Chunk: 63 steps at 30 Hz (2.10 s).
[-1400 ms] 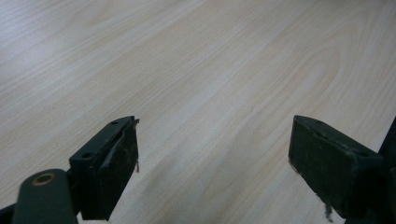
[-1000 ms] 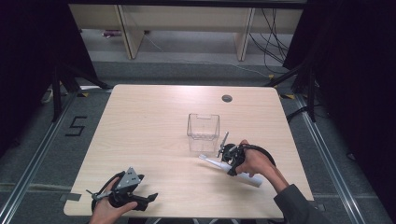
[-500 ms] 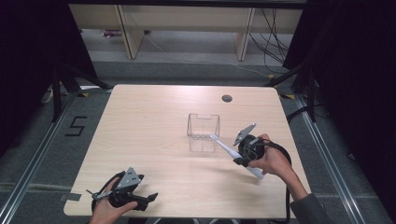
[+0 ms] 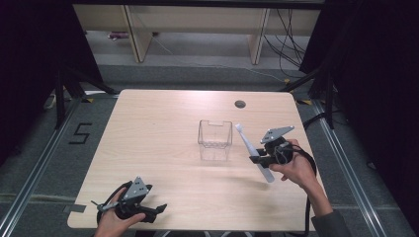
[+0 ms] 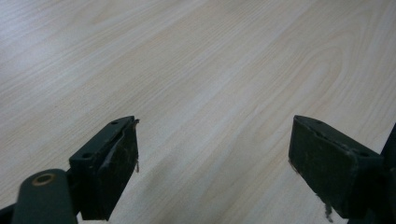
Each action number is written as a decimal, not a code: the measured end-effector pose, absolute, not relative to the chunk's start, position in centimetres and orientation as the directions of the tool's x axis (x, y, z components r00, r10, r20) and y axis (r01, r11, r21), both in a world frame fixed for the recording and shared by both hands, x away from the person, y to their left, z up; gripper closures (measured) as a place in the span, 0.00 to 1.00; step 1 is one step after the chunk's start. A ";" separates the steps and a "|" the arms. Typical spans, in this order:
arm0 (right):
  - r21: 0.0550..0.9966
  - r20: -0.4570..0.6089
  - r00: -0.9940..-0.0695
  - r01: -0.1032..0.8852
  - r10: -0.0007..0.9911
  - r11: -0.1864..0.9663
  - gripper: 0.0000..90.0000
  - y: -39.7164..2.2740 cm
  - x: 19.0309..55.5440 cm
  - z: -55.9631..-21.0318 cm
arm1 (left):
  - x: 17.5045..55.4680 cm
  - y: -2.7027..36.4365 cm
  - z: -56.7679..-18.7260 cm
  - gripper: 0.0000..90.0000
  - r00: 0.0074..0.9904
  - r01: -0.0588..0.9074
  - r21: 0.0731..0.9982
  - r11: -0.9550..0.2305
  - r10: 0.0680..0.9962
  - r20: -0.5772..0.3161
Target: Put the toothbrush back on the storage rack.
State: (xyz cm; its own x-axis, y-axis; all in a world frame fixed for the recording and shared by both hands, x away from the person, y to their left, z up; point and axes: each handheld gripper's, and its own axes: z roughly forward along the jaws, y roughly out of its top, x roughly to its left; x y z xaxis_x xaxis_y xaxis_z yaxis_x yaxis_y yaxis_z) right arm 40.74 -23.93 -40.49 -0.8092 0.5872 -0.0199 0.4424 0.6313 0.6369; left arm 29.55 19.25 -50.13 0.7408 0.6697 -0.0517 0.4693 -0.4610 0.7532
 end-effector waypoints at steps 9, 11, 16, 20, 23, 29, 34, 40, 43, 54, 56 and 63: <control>0.730 0.006 -0.775 0.435 0.632 0.527 0.74 -24.6 41.0 -38.9 | 29.6 19.3 -50.1 0.17 0.737 0.469 0.755 -0.458 0.674 -0.050; 0.729 0.000 -0.778 0.429 0.628 0.533 0.74 -24.7 41.2 -38.7 | 29.6 19.3 -50.1 0.17 0.740 0.469 0.754 -0.460 0.671 -0.050; 0.759 0.021 -0.767 0.430 0.642 0.489 0.74 -24.4 41.6 -37.7 | 29.6 19.3 -50.1 0.17 0.737 0.468 0.754 -0.460 0.674 -0.046; 0.775 0.014 -0.772 0.409 0.635 0.481 0.74 -24.1 42.0 -37.2 | 29.6 19.3 -50.1 0.17 0.737 0.469 0.754 -0.460 0.674 -0.047; 0.784 0.029 -0.773 0.411 0.634 0.465 0.74 -23.7 42.2 -37.0 | 29.6 19.3 -50.1 0.17 0.739 0.468 0.755 -0.459 0.671 -0.051; 0.808 0.047 -0.778 0.399 0.627 0.435 0.74 -23.1 42.6 -36.4 | 29.6 19.3 -50.2 0.17 0.739 0.469 0.754 -0.459 0.671 -0.051; 0.826 0.042 -0.781 0.379 0.623 0.418 0.74 -22.5 43.0 -35.8 | 29.6 19.3 -50.2 0.17 0.739 0.470 0.754 -0.459 0.671 -0.052; 0.831 0.042 -0.786 0.370 0.617 0.414 0.74 -21.8 43.4 -35.1 | 29.6 19.3 -50.2 0.17 0.739 0.469 0.756 -0.456 0.672 -0.053; 0.845 0.049 -0.784 0.363 0.618 0.393 0.74 -21.4 43.6 -34.8 | 29.6 19.3 -50.1 0.17 0.740 0.469 0.755 -0.458 0.671 -0.052; 0.847 0.038 -0.803 0.342 0.594 0.408 0.74 -19.8 44.7 -33.7 | 29.6 19.3 -50.1 0.17 0.739 0.467 0.754 -0.461 0.672 -0.047; 0.857 0.046 -0.804 0.337 0.593 0.391 0.74 -19.4 44.7 -33.5 | 29.6 19.3 -50.2 0.17 0.740 0.471 0.754 -0.458 0.671 -0.054; 0.850 0.052 -0.812 0.341 0.581 0.401 0.74 -18.2 45.4 -32.9 | 29.6 19.3 -50.1 0.17 0.738 0.468 0.754 -0.460 0.673 -0.048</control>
State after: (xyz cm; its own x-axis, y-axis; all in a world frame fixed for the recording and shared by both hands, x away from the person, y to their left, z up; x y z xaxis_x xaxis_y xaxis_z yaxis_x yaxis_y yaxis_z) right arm 45.40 -18.24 -32.90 -0.8123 0.5808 0.0523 0.3415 0.4010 0.8501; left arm 29.59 19.32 -50.13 0.7380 0.6731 -0.0477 0.4684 -0.4601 0.7543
